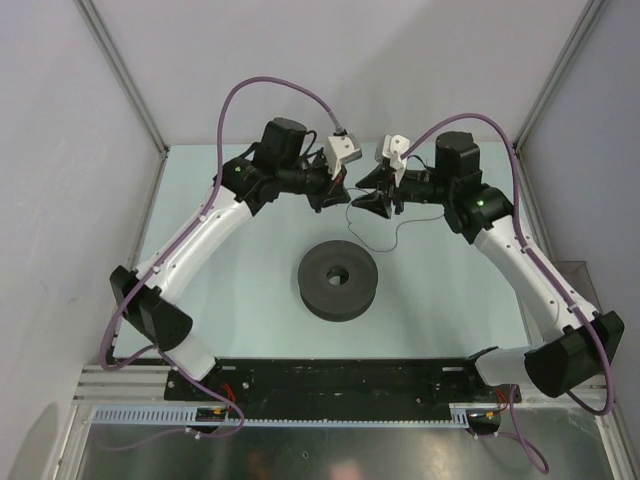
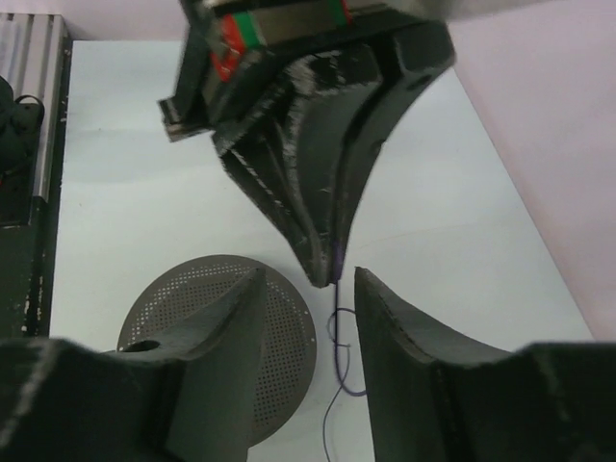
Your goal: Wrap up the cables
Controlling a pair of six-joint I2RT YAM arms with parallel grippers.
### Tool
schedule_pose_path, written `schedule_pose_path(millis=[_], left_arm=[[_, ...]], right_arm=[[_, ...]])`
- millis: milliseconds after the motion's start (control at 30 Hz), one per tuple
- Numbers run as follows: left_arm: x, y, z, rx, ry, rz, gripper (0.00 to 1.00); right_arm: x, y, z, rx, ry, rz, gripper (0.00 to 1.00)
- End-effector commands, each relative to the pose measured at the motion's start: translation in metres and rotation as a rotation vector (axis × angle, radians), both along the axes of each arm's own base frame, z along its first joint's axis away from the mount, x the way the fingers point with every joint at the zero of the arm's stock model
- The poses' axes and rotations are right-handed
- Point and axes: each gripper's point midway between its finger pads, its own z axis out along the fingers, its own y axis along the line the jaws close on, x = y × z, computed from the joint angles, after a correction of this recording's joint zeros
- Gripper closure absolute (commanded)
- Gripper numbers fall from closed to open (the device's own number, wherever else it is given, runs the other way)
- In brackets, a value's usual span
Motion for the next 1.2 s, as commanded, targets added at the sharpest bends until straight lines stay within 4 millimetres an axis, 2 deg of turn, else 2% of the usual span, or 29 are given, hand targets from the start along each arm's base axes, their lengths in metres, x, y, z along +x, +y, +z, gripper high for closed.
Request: schedule_pose_path(millis=[0, 167, 367, 600, 967, 1067, 1133, 1167], left_arm=[[-0.022, 0.003, 0.023, -0.046, -0.048, -0.062, 1.00], [-0.028, 0.004, 0.022, -0.052, -0.058, -0.090, 1.00], [-0.030, 0.001, 0.023, -0.066, -0.065, -0.109, 1.00], [-0.029, -0.001, 0.025, -0.081, -0.071, -0.120, 1.00], [-0.030, -0.004, 0.025, -0.093, -0.074, -0.137, 1.00], [-0.030, -0.004, 0.025, -0.096, -0.077, -0.139, 1.00], [-0.031, -0.004, 0.025, -0.097, -0.077, -0.139, 1.00], [-0.030, -0.004, 0.026, -0.097, -0.080, -0.137, 1.00]], right_arm=[[0.014, 0.002, 0.003, 0.002, -0.052, -0.035, 0.57], [0.007, 0.004, -0.001, 0.004, -0.028, 0.004, 0.71], [0.003, 0.004, 0.001, 0.021, -0.010, 0.032, 0.82], [0.002, 0.005, 0.003, 0.049, 0.033, 0.043, 0.76], [0.003, 0.009, 0.007, 0.084, 0.079, 0.054, 0.76], [0.003, 0.010, 0.007, 0.088, 0.085, 0.055, 0.83], [0.003, 0.010, 0.006, 0.088, 0.086, 0.055, 0.95], [0.003, 0.010, 0.006, 0.087, 0.086, 0.056, 0.97]])
